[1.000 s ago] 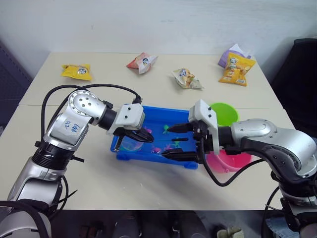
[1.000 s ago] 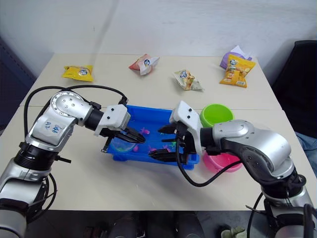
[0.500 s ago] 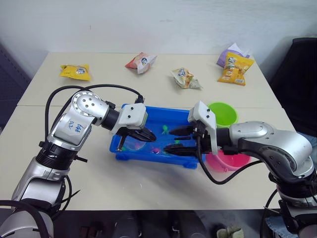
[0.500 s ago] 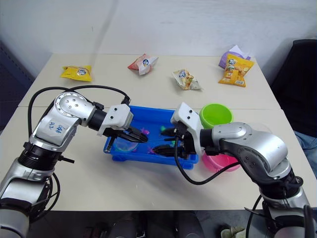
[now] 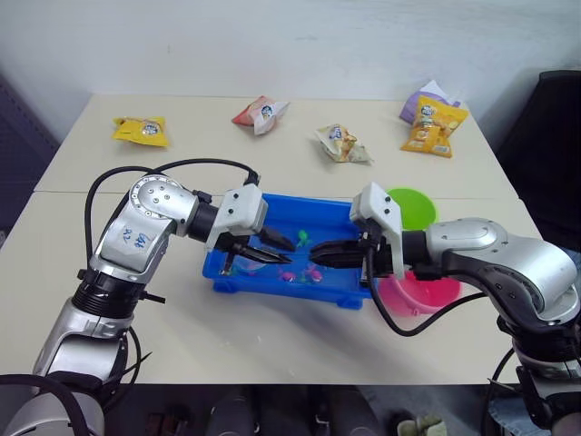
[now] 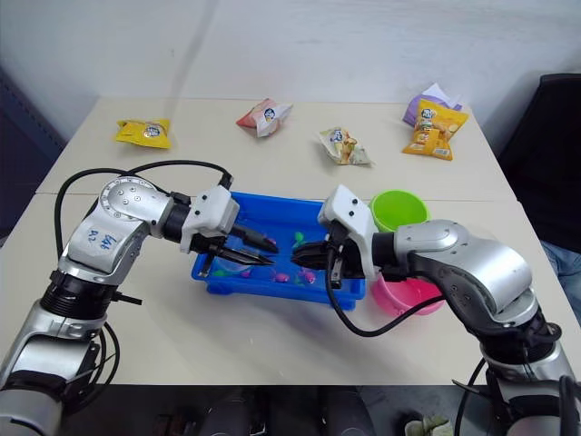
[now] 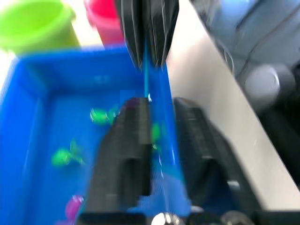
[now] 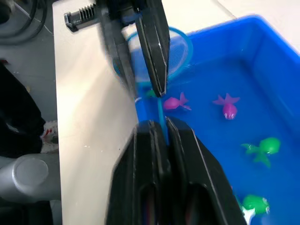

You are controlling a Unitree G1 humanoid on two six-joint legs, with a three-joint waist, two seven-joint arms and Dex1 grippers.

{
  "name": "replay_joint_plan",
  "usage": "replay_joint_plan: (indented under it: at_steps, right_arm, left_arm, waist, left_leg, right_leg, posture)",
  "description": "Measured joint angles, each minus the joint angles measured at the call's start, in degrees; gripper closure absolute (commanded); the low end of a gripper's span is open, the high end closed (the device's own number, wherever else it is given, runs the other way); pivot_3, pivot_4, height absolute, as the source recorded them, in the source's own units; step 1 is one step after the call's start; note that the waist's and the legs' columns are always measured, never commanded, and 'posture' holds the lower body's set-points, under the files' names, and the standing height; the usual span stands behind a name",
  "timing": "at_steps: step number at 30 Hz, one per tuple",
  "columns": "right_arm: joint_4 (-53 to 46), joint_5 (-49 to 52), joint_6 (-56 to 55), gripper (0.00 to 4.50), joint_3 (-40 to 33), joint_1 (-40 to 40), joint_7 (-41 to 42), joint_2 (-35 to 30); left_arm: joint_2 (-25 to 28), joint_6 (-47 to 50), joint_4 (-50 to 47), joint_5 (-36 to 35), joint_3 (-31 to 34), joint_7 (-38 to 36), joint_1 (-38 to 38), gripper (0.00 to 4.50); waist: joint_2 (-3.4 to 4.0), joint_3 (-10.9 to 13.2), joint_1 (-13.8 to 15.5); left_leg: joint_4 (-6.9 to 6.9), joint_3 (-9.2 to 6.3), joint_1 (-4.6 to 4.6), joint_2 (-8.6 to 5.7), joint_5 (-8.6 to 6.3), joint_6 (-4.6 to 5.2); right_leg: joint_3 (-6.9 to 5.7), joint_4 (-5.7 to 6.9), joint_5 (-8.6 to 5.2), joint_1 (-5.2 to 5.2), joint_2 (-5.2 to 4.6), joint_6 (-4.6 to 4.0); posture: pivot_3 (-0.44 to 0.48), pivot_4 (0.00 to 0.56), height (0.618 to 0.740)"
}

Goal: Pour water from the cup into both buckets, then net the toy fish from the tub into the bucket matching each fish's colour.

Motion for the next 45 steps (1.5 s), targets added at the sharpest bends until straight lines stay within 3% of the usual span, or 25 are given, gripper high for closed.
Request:
replay_joint_plan:
  at_steps: [3,6,10,16,26,45]
  right_arm:
    - [0.8,-2.3,-3.6,4.5,0.0,0.2,3.0,-1.9]
    - [1.1,-5.4,-8.6,4.5,-0.6,2.4,6.2,-5.4]
    - [2.6,-9.3,-14.6,4.5,-3.2,6.9,8.8,-9.5]
    - [4.6,-16.9,-23.5,4.5,-6.6,13.8,12.0,-16.9]
    - [10.2,-30.6,-33.8,4.5,-1.5,14.0,15.0,-20.0]
    - [10.0,-42.2,-28.5,4.5,10.2,2.5,19.1,-15.6]
  left_arm:
    - [-2.2,-2.1,3.8,-3.4,6.9,3.8,-1.8,1.27]
    - [-1.3,-4.8,9.0,-7.0,14.4,4.5,-3.4,0.07]
    - [3.5,-8.6,13.2,-7.2,16.7,1.7,-0.6,0.07]
    - [9.6,-8.6,16.1,-6.8,18.8,-1.0,11.3,0.07]
    - [11.9,-9.3,9.7,-6.9,21.8,0.9,27.6,0.07]
    - [10.0,-4.4,2.1,-7.8,20.9,4.9,31.1,0.07]
  waist:
    - [0.0,0.0,0.0]
    - [0.0,0.0,-0.2]
    - [0.01,0.0,-0.2]
    - [0.02,0.0,-0.2]
    - [0.04,0.0,-0.2]
    - [0.04,0.0,-0.1]
  left_leg:
    - [0.21,-0.02,-0.05,0.01,-0.03,0.05]
    - [0.25,0.01,-0.01,0.0,-0.04,0.06]
    - [0.24,0.04,0.0,-0.01,-0.04,0.06]
    - [0.26,0.06,0.0,0.01,-0.06,0.09]
    - [0.32,0.05,0.03,0.01,-0.07,0.11]
    - [0.36,0.05,0.02,-0.01,-0.1,0.15]
  right_leg:
    - [-0.02,0.08,0.02,0.01,0.0,0.04]
    - [0.01,0.14,0.02,0.01,0.0,0.04]
    - [0.0,0.15,0.02,0.01,0.0,0.04]
    - [0.03,0.15,0.02,0.01,-0.01,0.04]
    - [0.04,0.23,0.02,0.02,-0.06,0.04]
    - [0.02,0.26,0.02,0.02,-0.11,0.04]
  posture:
    - [0.0,0.15,0.739]
    - [0.0,0.15,0.739]
    - [0.0,0.15,0.739]
    - [0.0,0.15,0.739]
    - [0.0,0.15,0.739]
    - [0.0,0.15,0.739]
